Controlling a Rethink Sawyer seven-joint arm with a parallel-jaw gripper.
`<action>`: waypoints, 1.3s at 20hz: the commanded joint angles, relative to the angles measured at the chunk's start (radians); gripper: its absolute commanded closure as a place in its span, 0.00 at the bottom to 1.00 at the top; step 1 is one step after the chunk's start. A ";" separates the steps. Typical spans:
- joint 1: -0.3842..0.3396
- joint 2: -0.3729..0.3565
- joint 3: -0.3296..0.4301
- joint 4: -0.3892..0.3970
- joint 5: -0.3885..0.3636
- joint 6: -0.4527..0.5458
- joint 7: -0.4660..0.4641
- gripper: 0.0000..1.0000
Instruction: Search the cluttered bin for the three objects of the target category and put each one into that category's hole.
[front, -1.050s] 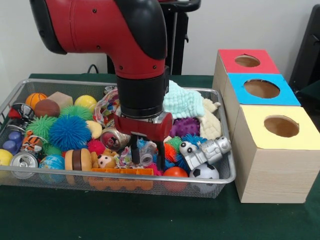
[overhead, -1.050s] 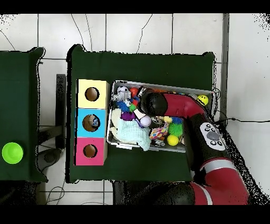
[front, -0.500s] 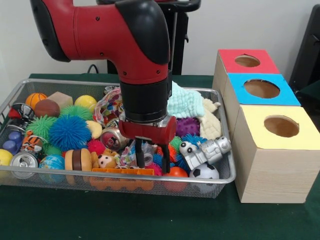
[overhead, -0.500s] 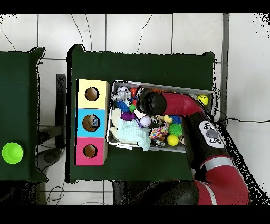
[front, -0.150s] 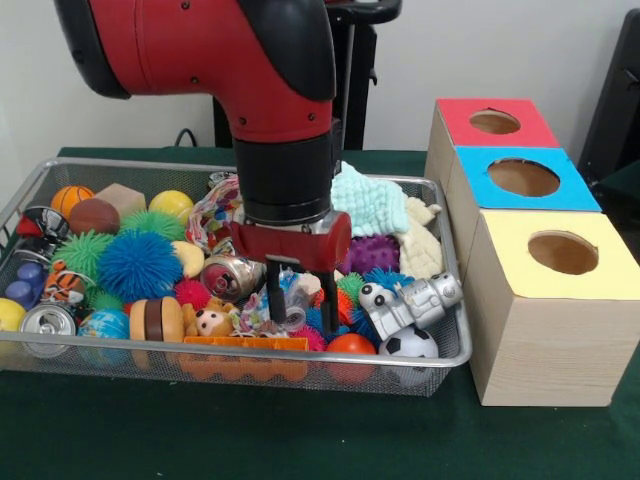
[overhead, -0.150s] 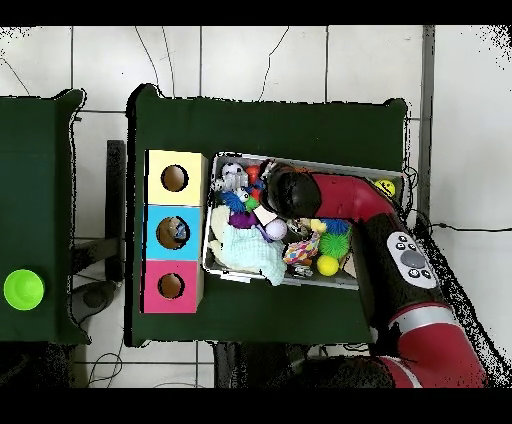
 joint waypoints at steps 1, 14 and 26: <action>-0.039 -0.057 0.061 0.127 -0.059 0.076 -0.155 0.00; -0.011 0.007 0.020 0.111 -0.087 0.067 -0.128 0.00; 0.009 0.075 0.000 0.056 -0.072 0.135 -0.131 0.00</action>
